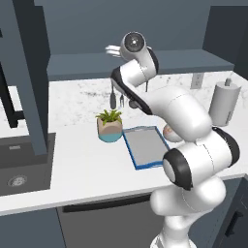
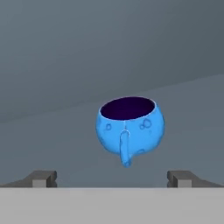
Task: Pick the kettle from the counter and place it on the tray. Then pick the mug from the cabinet and place it on the tray. Then close the cabinet doors.
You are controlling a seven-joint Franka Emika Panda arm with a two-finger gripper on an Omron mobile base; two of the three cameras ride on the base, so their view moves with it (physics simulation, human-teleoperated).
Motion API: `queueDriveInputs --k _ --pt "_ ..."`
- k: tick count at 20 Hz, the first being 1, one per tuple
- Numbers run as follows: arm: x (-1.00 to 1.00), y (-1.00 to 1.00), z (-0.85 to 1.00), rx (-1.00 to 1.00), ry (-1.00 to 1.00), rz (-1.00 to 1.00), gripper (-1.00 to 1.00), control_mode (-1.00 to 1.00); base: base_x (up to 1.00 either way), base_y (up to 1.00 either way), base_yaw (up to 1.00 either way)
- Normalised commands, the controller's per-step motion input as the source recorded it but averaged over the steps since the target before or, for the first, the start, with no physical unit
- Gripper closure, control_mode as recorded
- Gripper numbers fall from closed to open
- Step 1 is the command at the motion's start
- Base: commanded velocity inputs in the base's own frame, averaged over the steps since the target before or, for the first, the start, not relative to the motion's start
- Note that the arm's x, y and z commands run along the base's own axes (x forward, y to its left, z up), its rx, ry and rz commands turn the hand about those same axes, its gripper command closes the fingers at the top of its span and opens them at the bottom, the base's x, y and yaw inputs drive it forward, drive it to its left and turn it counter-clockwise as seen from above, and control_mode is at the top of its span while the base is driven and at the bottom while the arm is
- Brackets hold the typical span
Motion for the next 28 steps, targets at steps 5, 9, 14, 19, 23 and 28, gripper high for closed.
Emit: queueDriveInputs --k 5,9,14,19,23,28 --pt "0.17 -0.21 -0.05 0.09 0.00 0.00 -1.00 -1.00 0.00 0.00 0.00" --pt "0.23 -0.09 0.00 0.04 0.00 0.00 -1.00 -1.00 0.00 0.00 0.00" --pt "0.31 -0.01 0.00 0.01 0.05 0.00 -1.00 -1.00 0.00 0.00 0.00" --pt "0.23 0.00 -0.01 0.00 0.04 0.00 -1.00 -1.00 0.00 0.00 0.00" --pt "0.07 0.00 -0.06 0.00 0.00 0.00 1.00 -1.00 0.00 0.00 0.00" --pt "0.00 -0.06 -0.07 0.00 0.00 0.00 1.00 -1.00 0.00 0.00 0.00"
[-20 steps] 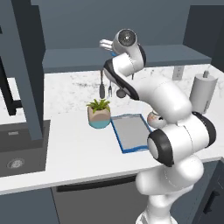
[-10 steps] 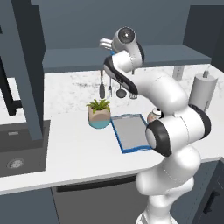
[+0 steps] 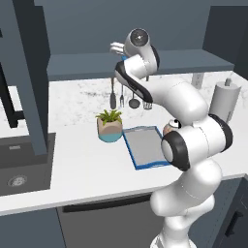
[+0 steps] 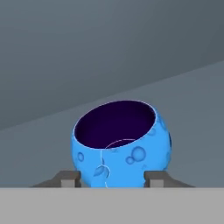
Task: Pick the kettle from the counter and place it on the tray. Then pick the mug from the cabinet and place it on the tray. Then close the cabinet doors.
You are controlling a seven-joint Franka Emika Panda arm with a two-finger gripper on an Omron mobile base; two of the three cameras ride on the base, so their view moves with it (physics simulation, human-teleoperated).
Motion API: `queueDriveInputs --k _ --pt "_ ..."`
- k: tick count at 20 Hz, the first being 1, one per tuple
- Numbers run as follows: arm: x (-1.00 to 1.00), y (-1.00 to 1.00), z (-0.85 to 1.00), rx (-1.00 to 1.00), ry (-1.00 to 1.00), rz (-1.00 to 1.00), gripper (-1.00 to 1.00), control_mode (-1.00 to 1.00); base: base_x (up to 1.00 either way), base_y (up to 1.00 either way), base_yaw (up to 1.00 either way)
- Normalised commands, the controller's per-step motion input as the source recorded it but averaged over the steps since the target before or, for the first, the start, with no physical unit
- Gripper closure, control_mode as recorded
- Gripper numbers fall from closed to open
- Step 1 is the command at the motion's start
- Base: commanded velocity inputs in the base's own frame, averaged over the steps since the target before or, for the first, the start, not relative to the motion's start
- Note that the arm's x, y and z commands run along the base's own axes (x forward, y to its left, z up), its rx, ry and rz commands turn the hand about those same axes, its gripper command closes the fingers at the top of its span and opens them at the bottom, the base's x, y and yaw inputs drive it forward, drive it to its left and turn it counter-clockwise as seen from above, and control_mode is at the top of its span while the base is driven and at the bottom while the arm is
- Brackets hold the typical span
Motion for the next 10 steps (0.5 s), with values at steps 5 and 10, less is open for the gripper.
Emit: queueDriveInputs --k 5,10 --pt "0.00 -0.08 -0.09 0.00 0.00 0.00 1.00 -1.00 0.00 0.00 0.00" --pt "0.00 -0.08 -0.08 0.01 0.02 0.00 1.00 -1.00 0.00 0.00 0.00"
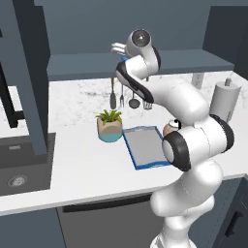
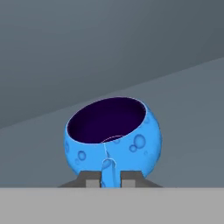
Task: Pick the kettle from the counter and place it on the tray. Then pick the mug from the cabinet and place it on the tray. Then close the cabinet doors.
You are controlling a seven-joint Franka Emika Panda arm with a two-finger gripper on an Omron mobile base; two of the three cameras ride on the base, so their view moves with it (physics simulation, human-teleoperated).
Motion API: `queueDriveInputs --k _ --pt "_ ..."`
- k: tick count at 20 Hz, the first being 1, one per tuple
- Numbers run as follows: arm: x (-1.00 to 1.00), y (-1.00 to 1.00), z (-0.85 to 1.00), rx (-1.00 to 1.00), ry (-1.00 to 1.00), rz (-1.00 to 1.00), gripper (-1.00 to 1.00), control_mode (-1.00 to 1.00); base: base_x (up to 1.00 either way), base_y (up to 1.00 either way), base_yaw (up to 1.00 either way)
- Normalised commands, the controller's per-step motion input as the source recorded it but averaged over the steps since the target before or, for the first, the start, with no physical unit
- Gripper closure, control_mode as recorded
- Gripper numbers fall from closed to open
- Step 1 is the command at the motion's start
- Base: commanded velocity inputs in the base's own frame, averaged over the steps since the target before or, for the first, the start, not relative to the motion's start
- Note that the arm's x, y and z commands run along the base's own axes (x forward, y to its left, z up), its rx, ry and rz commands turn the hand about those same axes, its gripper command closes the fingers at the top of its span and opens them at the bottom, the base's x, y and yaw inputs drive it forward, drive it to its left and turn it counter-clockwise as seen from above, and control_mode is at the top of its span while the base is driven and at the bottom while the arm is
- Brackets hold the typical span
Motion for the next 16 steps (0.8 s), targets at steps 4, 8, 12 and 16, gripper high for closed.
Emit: queueDriveInputs --k 4,8,12,16 --pt "0.00 -0.01 -0.06 0.00 0.04 0.00 1.00 -1.00 0.00 0.00 0.00" --pt "-0.01 0.00 0.00 0.00 -0.01 0.00 1.00 -1.00 0.00 0.00 0.00" --pt "-0.19 0.00 -0.01 0.00 -0.04 0.00 1.00 -1.00 0.00 0.00 0.00" --pt "-0.24 0.00 -0.01 0.01 0.00 0.00 1.00 -1.00 0.00 0.00 0.00"
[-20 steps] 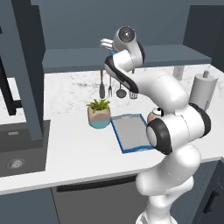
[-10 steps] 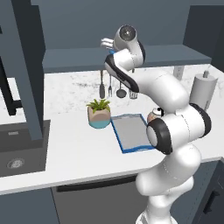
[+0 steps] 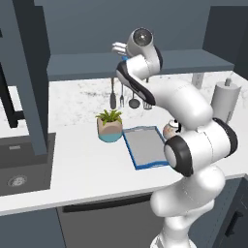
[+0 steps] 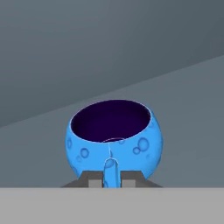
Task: Pick the kettle from the counter and place it on the tray. Then pick the mug from the cabinet and place it on the tray. Then close the cabinet doors.
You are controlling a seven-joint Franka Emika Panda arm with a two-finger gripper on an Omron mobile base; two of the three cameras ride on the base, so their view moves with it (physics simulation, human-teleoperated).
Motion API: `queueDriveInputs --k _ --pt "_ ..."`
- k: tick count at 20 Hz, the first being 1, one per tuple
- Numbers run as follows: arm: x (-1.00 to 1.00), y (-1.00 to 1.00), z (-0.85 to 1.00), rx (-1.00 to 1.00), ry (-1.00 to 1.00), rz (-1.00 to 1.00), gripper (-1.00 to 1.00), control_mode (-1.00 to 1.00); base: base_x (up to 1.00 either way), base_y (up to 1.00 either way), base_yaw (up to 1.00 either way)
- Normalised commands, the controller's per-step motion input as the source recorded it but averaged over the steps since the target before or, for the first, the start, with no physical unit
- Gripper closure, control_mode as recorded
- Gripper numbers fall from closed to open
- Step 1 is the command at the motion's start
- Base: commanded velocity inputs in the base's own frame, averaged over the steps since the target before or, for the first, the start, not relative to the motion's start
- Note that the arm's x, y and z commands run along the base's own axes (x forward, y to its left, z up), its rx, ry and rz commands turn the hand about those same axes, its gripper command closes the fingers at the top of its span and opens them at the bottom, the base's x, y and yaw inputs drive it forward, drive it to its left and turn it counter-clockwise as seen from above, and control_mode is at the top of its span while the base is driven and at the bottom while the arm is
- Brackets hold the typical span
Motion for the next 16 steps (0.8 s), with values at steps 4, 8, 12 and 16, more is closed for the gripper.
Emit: queueDriveInputs --k 4,8,12,16 --pt "-0.20 0.00 -0.06 0.01 0.00 0.00 1.00 -1.00 0.00 0.00 0.00" --pt "-0.27 0.00 -0.08 0.00 -0.03 0.00 1.00 -1.00 0.00 0.00 0.00" --pt "-0.68 0.00 -0.13 0.01 -0.10 0.00 1.00 -1.00 0.00 0.00 0.00" --pt "-1.00 0.00 -0.02 0.05 -0.12 -0.02 1.00 -1.00 0.00 0.00 0.00"
